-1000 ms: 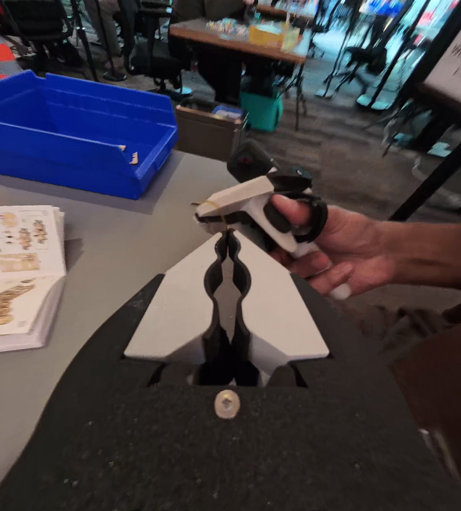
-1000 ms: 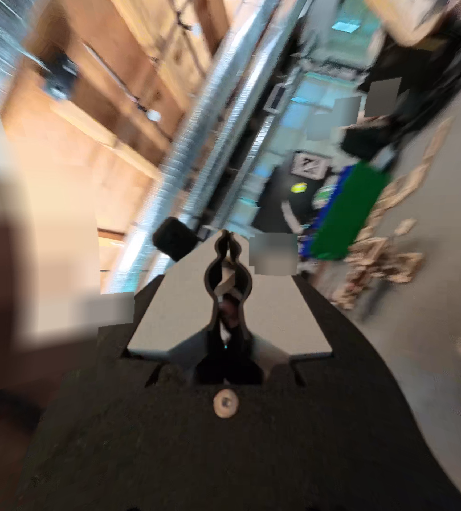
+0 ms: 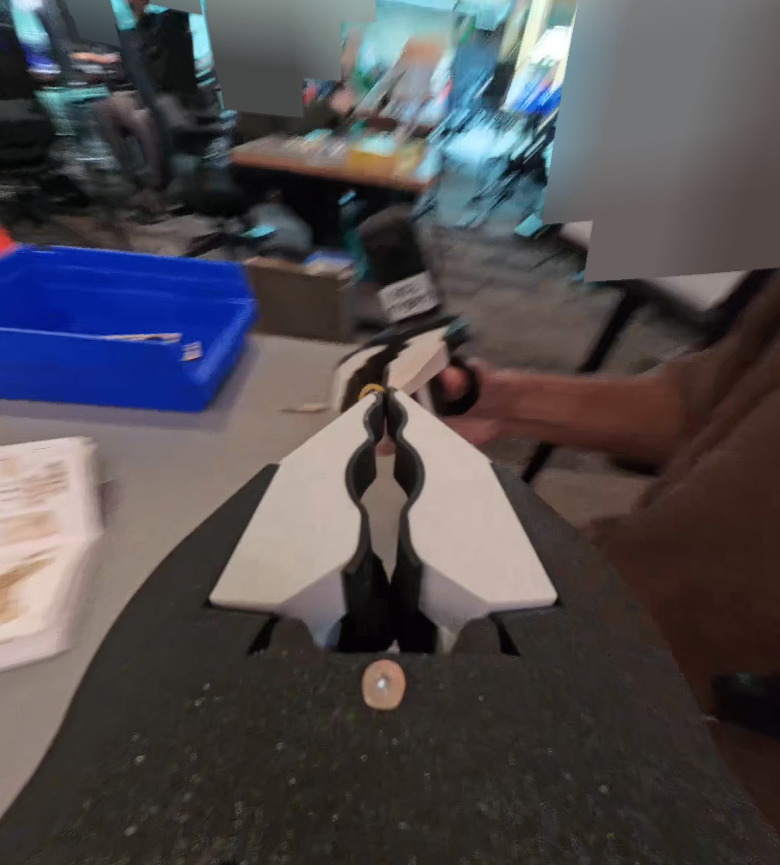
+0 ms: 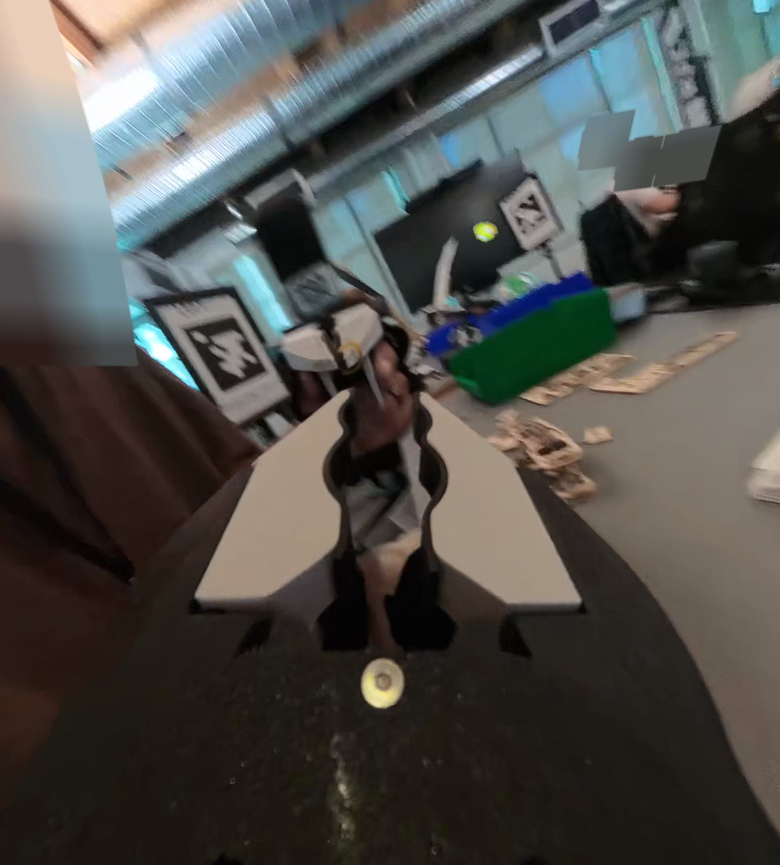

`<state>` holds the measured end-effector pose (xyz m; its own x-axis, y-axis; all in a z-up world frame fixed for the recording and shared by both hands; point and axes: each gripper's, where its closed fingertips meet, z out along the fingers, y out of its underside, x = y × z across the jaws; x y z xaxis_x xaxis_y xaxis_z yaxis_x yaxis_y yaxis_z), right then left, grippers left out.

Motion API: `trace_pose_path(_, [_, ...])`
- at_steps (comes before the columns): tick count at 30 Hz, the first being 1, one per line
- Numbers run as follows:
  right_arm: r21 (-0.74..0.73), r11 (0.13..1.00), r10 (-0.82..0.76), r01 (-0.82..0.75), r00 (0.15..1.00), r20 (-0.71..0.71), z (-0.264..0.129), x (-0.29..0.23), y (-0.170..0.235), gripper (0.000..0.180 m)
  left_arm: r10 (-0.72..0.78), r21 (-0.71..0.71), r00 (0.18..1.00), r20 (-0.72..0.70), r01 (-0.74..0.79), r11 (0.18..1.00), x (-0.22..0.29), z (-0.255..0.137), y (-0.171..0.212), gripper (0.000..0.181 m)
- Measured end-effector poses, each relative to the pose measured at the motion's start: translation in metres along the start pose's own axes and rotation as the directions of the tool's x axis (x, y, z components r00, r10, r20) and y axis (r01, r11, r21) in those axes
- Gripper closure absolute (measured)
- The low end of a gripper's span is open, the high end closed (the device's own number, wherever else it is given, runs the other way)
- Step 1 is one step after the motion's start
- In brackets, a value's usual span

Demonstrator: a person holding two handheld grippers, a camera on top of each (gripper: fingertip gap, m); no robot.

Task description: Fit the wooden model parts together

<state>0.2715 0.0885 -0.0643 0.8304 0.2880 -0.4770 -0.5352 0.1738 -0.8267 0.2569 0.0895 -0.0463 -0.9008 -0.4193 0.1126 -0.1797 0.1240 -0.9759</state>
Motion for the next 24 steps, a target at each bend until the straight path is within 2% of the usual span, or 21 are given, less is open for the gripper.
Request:
trace_pose_path(3, [-0.005, 0.993, 0.119, -0.121, 0.975, 0.187, 0.005, -0.022, 0.003, 0.146, -0.203, 0.151, 0.942, -0.268, 0.25, 0.956, 0.017, -0.009, -0.014, 0.181])
trace_pose_path(6, [0.002, 0.991, 0.125, -0.13, 0.955, 0.27, 0.017, -0.039, 0.003, 0.142, -0.276, 0.183, 0.853, -0.442, 0.387, 0.904, 0.031, -0.012, -0.016, 0.181])
trace_pose_path(9, [-0.012, 0.987, 0.153, -0.158, 0.93, 0.335, 0.024, -0.051, 0.003, 0.149, -0.304, 0.202, 0.79, -0.532, 0.468, 0.861, 0.036, -0.016, -0.018, 0.181])
trace_pose_path(13, [0.018, 0.983, 0.167, -0.184, 0.926, 0.339, 0.026, -0.053, -0.001, 0.151, -0.325, 0.192, 0.77, -0.549, 0.494, 0.848, 0.037, -0.015, -0.011, 0.181])
trace_pose_path(15, [0.033, 0.983, 0.159, -0.181, 0.925, 0.344, 0.023, -0.055, -0.003, 0.175, -0.333, 0.179, 0.772, -0.541, 0.493, 0.851, 0.038, -0.013, -0.006, 0.181])
trace_pose_path(16, [0.023, 0.984, 0.162, -0.179, 0.931, 0.327, 0.024, -0.053, -0.001, 0.179, -0.333, 0.184, 0.776, -0.535, 0.492, 0.851, 0.037, -0.013, -0.005, 0.181])
trace_pose_path(20, [-0.028, 0.989, 0.146, -0.143, 0.95, 0.277, 0.022, -0.049, 0.005, 0.18, -0.343, 0.18, 0.78, -0.523, 0.494, 0.851, 0.039, -0.013, 0.0, 0.181])
trace_pose_path(24, [-0.05, 0.993, 0.113, -0.105, 0.97, 0.217, 0.019, -0.042, 0.008, 0.18, -0.341, 0.199, 0.823, -0.455, 0.467, 0.862, 0.028, -0.015, 0.003, 0.181])
